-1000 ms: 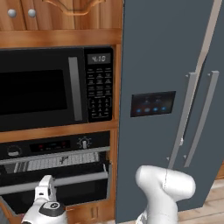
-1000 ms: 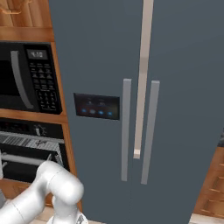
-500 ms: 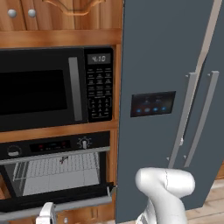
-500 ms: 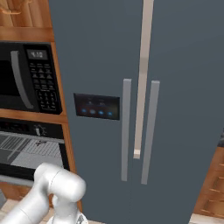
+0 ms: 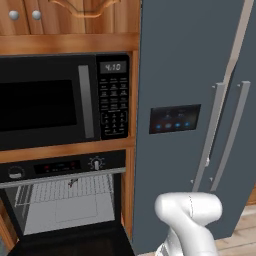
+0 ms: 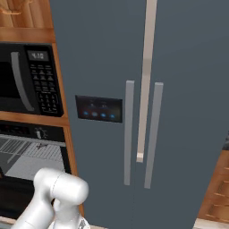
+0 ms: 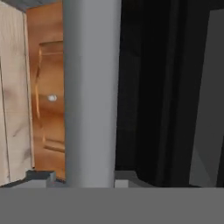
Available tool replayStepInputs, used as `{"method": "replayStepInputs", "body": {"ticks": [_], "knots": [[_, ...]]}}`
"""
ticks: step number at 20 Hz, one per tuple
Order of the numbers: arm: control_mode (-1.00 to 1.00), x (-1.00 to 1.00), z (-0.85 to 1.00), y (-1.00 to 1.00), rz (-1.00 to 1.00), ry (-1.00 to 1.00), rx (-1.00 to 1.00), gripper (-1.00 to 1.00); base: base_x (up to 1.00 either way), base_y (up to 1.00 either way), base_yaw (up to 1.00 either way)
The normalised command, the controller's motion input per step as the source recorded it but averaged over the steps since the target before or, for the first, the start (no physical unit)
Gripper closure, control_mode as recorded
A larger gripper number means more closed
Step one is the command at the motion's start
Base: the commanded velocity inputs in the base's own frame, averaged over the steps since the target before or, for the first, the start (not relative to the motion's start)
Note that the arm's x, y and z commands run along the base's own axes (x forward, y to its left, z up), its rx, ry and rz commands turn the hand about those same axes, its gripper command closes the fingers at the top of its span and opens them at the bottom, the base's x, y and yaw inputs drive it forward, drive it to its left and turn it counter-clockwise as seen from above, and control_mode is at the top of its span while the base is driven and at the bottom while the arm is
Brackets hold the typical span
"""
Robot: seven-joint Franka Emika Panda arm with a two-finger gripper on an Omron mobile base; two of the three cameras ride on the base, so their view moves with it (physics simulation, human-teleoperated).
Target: Take the fish from the oven and place it on the plate on the counter.
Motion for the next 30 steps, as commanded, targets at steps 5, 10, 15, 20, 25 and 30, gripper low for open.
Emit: {"method": "replayStepInputs", "body": {"ticks": [5,10,15,20,25,30], "knots": [[-1.00,-0.69,-0.10,0.00,0.00,-0.10,0.00,1.00,0.00,0.00,0.00],[-1.00,-0.49,0.24,0.08,0.00,-0.18,0.00,-1.00,0.00,0.00,0.00],[-1.00,-1.00,0.64,0.16,0.05,-0.21,0.00,-1.00,0.00,0.00,0.00],[-1.00,-0.88,0.99,0.25,0.11,-0.17,0.00,-1.00,0.00,0.00,0.00],[-1.00,0.07,0.90,0.09,0.11,-0.10,0.00,-1.00,0.00,0.00,0.00],[-1.00,0.59,0.99,-0.03,0.06,0.00,0.05,-1.00,0.00,0.00,0.00]]}}
